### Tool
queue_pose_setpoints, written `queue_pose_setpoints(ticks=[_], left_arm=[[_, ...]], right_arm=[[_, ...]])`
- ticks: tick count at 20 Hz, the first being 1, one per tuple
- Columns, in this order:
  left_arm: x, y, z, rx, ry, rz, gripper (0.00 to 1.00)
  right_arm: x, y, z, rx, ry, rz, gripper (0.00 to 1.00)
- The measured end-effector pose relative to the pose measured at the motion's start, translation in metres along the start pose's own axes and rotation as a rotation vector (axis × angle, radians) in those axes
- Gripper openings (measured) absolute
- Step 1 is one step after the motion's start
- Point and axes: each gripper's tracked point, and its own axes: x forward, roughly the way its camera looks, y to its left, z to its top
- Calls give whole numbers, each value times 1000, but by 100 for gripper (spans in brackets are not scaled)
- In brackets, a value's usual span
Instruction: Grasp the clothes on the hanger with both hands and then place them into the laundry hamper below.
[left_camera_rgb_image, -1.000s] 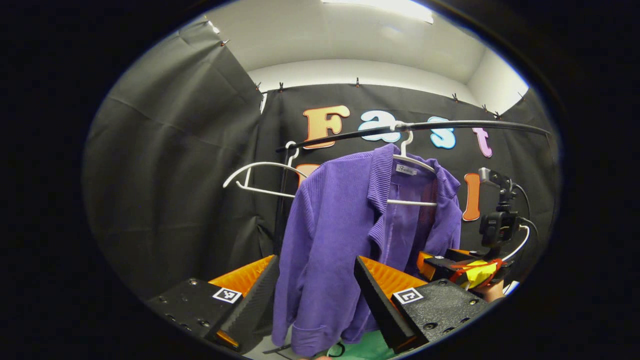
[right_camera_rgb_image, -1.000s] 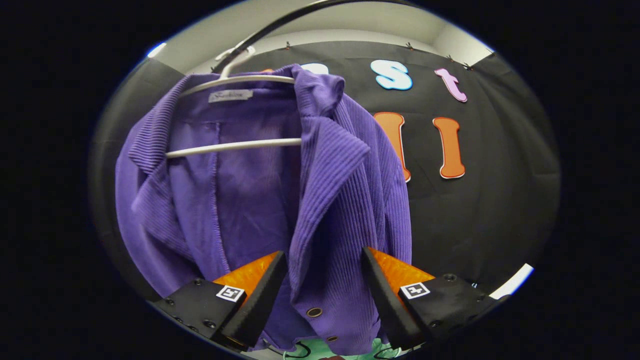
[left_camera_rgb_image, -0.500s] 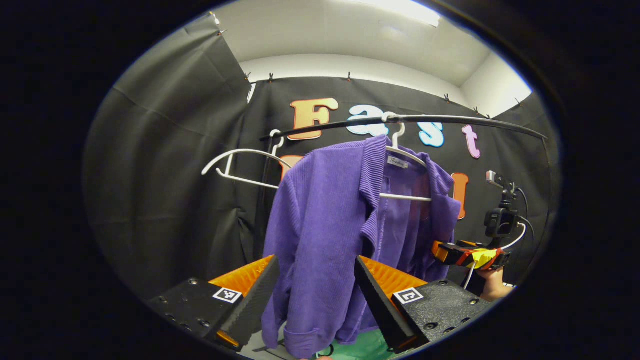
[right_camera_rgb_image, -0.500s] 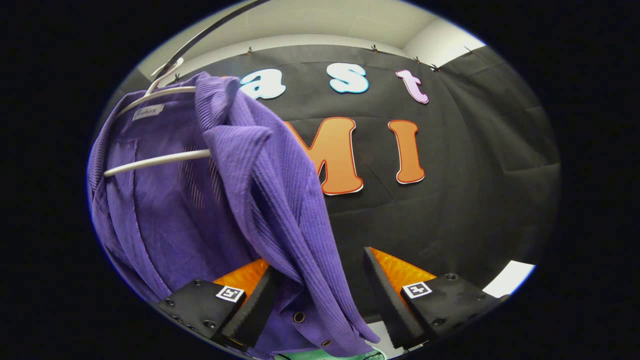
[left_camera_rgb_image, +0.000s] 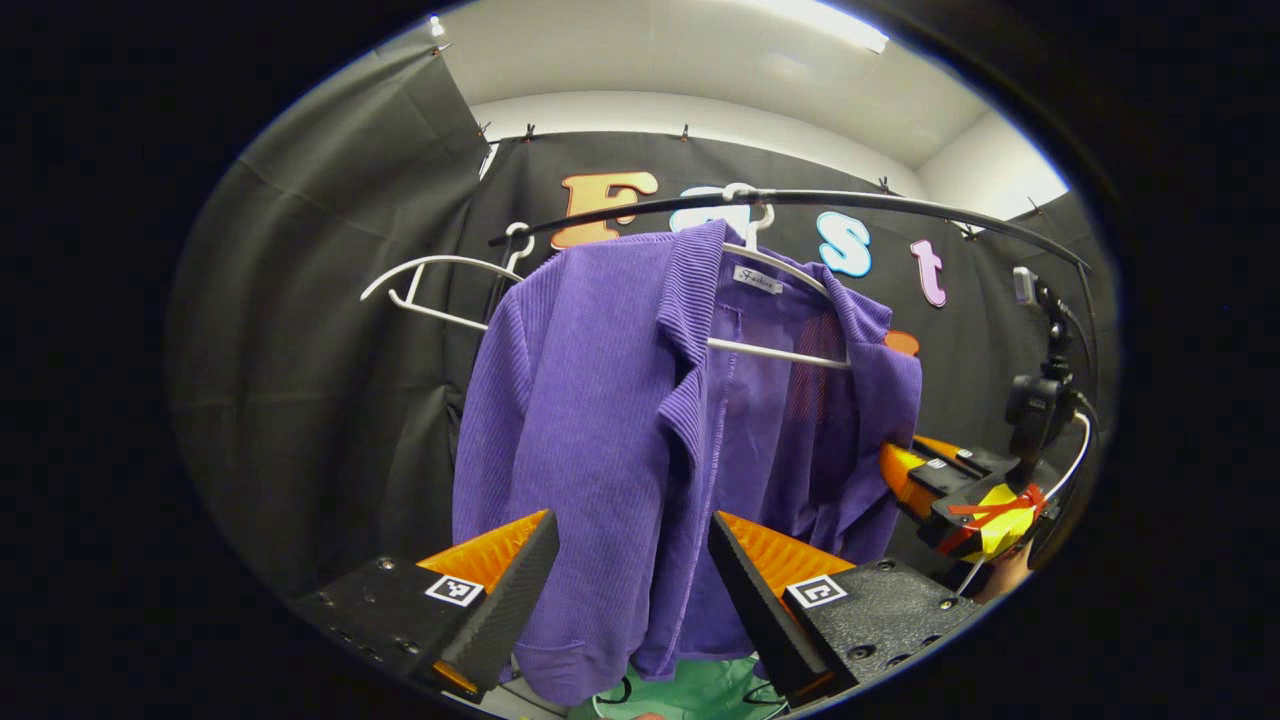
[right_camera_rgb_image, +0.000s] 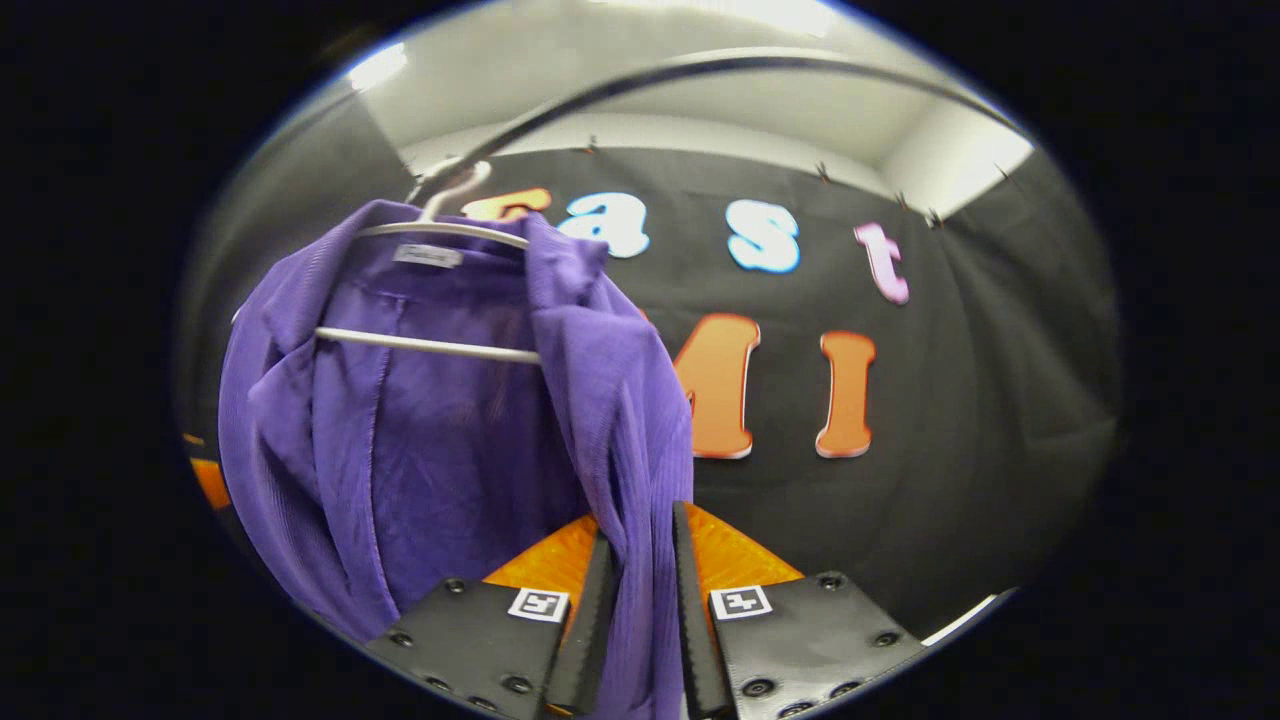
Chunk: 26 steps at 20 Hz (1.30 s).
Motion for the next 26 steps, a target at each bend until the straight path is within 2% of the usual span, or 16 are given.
queue_pose_setpoints(ticks=[1,3,6,8,9,13,14,16,17,18,19,20,21,23,24,26], left_arm=[[-1,-1,-1,1,-2,-7,95],[8,-5,-4,4,-3,-27,92],[20,-10,-6,12,-13,-50,92],[41,-13,-1,37,-45,-49,95],[50,-14,7,48,-74,-34,95],[83,-6,34,89,-201,73,92],[94,-6,33,99,-203,79,95],[105,-5,31,117,-196,96,92],[107,1,32,132,-200,117,99],[108,10,32,139,-202,142,92],[107,16,34,139,-205,155,93],[104,19,36,136,-209,151,76],[101,18,39,145,-214,128,59],[87,34,43,220,-211,151,25],[80,41,47,252,-212,149,7],[67,51,58,275,-221,162,11]], right_arm=[[-13,0,3,-8,-14,-12,24],[-12,24,3,7,2,72,8],[-12,18,3,40,15,59,12],[-18,11,5,73,21,47,2],[-22,9,8,74,20,48,8],[-39,2,18,67,15,52,8],[-44,2,20,69,18,58,8],[-48,2,24,61,13,60,2],[-49,1,26,57,9,58,8],[-52,2,28,53,7,58,8],[-54,1,27,54,6,58,8],[-52,0,27,56,7,59,2],[-52,0,24,60,10,59,2],[-51,-2,21,61,9,52,2],[-52,-3,24,57,4,46,8],[-46,-12,24,49,-7,12,8]])
